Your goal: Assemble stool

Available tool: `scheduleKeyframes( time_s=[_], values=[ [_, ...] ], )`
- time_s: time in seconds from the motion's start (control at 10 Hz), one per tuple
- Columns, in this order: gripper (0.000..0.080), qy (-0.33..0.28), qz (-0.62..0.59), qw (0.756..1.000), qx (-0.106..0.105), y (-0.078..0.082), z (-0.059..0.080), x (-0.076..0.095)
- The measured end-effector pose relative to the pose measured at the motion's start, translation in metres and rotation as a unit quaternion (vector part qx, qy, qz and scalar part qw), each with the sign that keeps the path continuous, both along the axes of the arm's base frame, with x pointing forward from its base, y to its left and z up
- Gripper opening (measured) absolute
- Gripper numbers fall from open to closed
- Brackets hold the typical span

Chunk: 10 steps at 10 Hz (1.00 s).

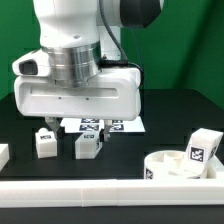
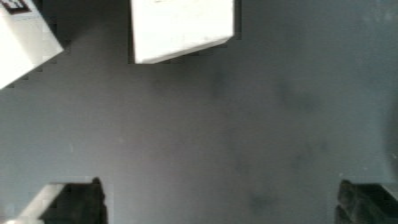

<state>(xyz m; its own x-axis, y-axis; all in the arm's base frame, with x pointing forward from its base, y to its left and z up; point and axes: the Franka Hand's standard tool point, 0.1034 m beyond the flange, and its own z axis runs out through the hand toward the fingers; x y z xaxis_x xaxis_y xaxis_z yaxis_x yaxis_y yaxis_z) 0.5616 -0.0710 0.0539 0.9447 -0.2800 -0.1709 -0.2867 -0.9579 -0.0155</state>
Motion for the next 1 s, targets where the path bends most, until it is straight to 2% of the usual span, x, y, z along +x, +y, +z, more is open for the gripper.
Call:
scheduleKeyframes(
  time_s=[0.2, 0.5, 0.6, 0.8, 0.9, 1.0],
  values=[
    [0.0649, 0.085, 0.003, 0.996, 0.032, -0.004, -0.003, -0.012],
    [0.0649, 0.174, 0.005, 0.983, 0.061, 0.001, -0.004, -0.029],
    [0.0649, 0.213, 0.004, 0.974, 0.072, -0.001, -0.006, -0.029],
    [0.0649, 0.262, 0.005, 0.961, 0.085, -0.002, -0.01, -0.032],
    [0.0649, 0.291, 0.018, 0.951, 0.101, -0.003, -0.011, -0.036],
    [0.0649, 0.305, 0.023, 0.946, 0.108, -0.005, -0.014, -0.034]
  ],
)
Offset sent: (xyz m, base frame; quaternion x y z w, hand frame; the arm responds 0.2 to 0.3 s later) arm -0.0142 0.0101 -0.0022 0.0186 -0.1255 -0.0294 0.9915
